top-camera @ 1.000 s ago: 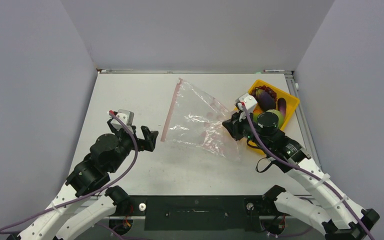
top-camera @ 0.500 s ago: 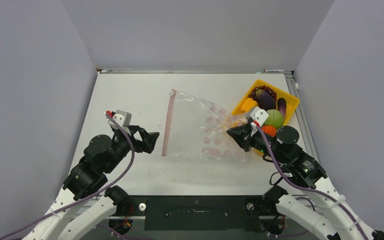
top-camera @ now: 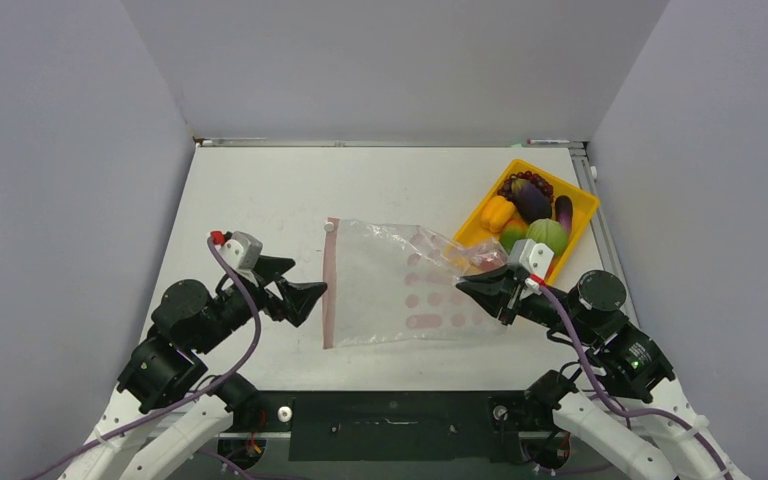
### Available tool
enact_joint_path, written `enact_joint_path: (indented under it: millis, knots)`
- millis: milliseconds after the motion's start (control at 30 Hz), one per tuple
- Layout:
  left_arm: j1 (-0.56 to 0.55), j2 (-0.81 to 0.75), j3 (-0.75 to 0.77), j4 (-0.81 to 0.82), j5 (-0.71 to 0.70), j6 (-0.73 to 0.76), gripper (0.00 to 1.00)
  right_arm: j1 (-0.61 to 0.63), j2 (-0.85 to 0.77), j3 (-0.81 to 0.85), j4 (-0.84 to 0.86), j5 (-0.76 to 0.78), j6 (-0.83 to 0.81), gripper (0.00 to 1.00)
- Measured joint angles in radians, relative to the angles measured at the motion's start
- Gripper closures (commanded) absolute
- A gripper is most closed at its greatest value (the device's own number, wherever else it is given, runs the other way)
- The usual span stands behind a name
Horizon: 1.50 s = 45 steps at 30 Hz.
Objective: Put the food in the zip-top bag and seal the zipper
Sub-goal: Pick up the zipper food storage bag at the center of the board.
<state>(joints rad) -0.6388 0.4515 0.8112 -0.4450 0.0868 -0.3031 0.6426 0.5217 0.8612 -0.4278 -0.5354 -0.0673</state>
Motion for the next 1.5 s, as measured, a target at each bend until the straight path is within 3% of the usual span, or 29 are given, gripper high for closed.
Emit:
enact_joint_path:
  millis: [267,500,767,967,1167,1333,1400,1500]
  knots:
    - [0.021,0.001,-0.012,0.031,0.154,0.000,0.16,0.000,-0.007,0.000,0.000,-0.043,0.001,0.95]
    - [0.037,0.012,-0.016,0.055,0.282,-0.002,0.33,0.000,-0.013,0.000,0.002,-0.050,0.008,0.95]
    - [0.045,0.012,-0.020,0.079,0.371,-0.003,0.61,0.000,-0.015,0.000,0.002,-0.048,0.011,0.95]
    - [0.057,0.014,-0.021,0.102,0.423,-0.005,0.73,0.000,-0.017,0.000,0.003,-0.048,0.011,0.95]
    - [0.071,0.029,-0.022,0.114,0.476,-0.009,0.75,0.000,-0.019,-0.001,0.008,-0.048,0.015,0.95]
    - [0.080,0.047,-0.028,0.128,0.516,-0.013,0.86,0.000,-0.020,-0.007,0.016,-0.048,0.026,0.95]
    - [0.083,0.049,-0.030,0.129,0.525,-0.016,1.00,0.000,-0.020,-0.007,0.016,-0.048,0.027,0.95]
    - [0.085,0.049,-0.031,0.133,0.533,-0.021,1.00,0.000,-0.020,-0.008,0.016,-0.048,0.027,0.95]
